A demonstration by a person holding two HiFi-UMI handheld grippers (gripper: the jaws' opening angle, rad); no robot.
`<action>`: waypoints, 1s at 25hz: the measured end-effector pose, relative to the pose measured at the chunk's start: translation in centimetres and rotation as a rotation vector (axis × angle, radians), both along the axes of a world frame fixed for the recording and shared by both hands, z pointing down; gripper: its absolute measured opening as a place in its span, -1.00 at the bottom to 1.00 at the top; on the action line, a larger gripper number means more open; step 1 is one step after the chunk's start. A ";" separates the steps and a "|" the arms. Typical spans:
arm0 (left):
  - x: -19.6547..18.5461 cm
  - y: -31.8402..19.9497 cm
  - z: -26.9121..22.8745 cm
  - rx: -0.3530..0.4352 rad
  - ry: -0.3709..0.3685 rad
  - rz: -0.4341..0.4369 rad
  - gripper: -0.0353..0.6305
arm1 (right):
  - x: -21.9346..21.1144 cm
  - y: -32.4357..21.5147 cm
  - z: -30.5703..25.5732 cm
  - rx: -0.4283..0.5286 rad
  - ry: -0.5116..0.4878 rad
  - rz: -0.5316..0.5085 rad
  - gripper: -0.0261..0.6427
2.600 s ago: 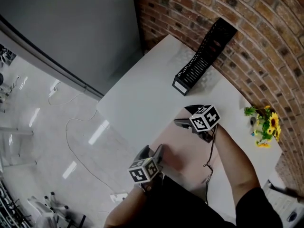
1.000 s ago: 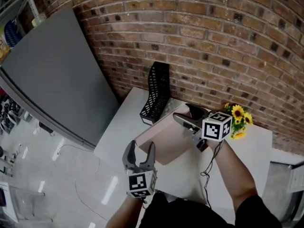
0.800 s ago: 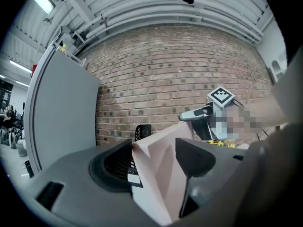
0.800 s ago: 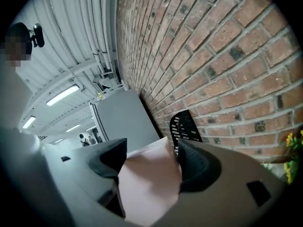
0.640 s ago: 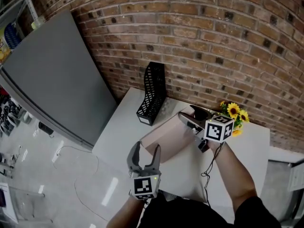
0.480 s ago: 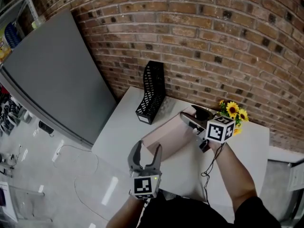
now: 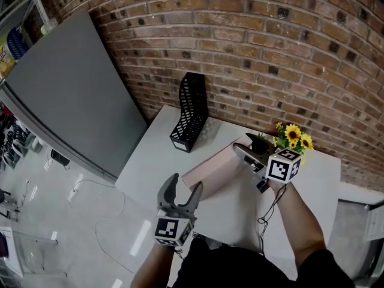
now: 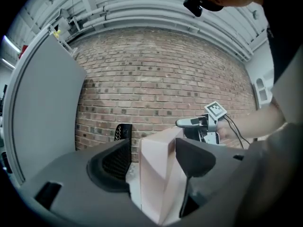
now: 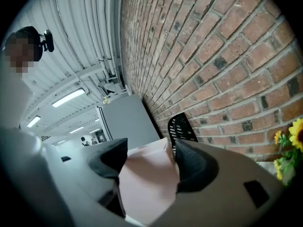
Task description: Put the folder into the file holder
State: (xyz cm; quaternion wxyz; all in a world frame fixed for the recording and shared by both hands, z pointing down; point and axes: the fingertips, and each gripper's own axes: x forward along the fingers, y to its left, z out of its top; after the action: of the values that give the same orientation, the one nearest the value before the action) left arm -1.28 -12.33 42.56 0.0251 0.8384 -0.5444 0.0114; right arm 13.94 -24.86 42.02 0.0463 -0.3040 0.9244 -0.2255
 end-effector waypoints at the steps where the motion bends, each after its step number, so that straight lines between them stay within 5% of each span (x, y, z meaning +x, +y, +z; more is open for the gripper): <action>1: 0.2 -0.1 0.1 -0.007 0.002 0.031 -0.03 | 0.1 0.1 0.0 0.001 -0.003 -0.002 0.05; 9: 3.0 -1.6 0.8 -0.047 -0.039 0.213 -0.03 | 0.5 0.4 0.1 0.001 -0.005 -0.020 0.04; 25: 6.5 -3.1 0.7 -0.041 -0.064 0.268 -0.06 | 1.1 1.0 0.2 0.002 0.008 -0.008 0.03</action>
State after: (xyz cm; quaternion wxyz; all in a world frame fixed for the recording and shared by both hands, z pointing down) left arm 5.23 -15.38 43.24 0.0230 0.9020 -0.4279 0.0522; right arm 15.00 -23.89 42.22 0.0420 -0.3013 0.9260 -0.2235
